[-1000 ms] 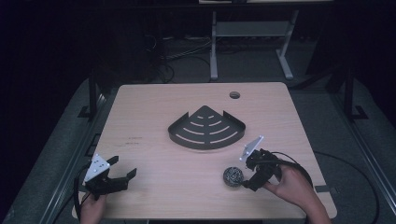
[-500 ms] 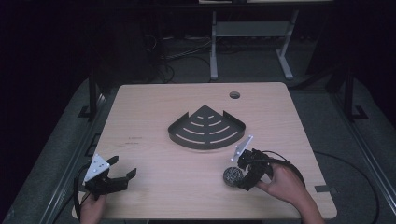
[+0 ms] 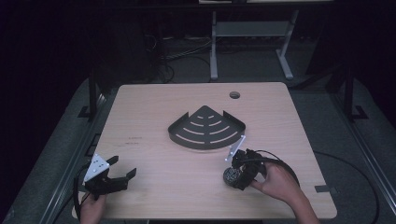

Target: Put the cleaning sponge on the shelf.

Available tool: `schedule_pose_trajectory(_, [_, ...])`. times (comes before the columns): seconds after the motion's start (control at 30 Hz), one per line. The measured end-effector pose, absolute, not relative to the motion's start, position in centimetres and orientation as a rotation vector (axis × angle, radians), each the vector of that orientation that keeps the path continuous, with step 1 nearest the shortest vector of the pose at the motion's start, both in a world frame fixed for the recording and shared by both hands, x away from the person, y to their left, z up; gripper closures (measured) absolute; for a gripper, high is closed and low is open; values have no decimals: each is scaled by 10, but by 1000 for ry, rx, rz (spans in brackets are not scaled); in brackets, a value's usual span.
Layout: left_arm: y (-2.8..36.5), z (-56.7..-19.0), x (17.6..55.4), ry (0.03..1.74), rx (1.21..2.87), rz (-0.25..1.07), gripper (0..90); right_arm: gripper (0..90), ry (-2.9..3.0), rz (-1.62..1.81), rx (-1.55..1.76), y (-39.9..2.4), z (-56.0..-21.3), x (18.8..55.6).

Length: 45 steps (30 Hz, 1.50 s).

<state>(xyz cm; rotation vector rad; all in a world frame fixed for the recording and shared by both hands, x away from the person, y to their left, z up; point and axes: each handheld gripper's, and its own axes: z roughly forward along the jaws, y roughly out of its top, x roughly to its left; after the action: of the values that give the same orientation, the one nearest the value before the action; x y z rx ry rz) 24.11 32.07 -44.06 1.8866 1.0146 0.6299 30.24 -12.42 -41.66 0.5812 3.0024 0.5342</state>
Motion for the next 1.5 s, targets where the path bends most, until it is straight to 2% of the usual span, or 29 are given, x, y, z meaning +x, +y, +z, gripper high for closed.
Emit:
schedule_pose_trajectory(1.13, [321,-441,241,1016,1886,628,137,198,3033,405,568,-110,-438,311])
schedule_pose_trajectory(1.43, [321,-440,241,1017,1885,628,137,228,3035,383,556,-108,-440,311])
schedule_pose_trajectory(1.5, [321,-440,241,1017,1885,628,137,264,3038,383,558,-107,-440,310])
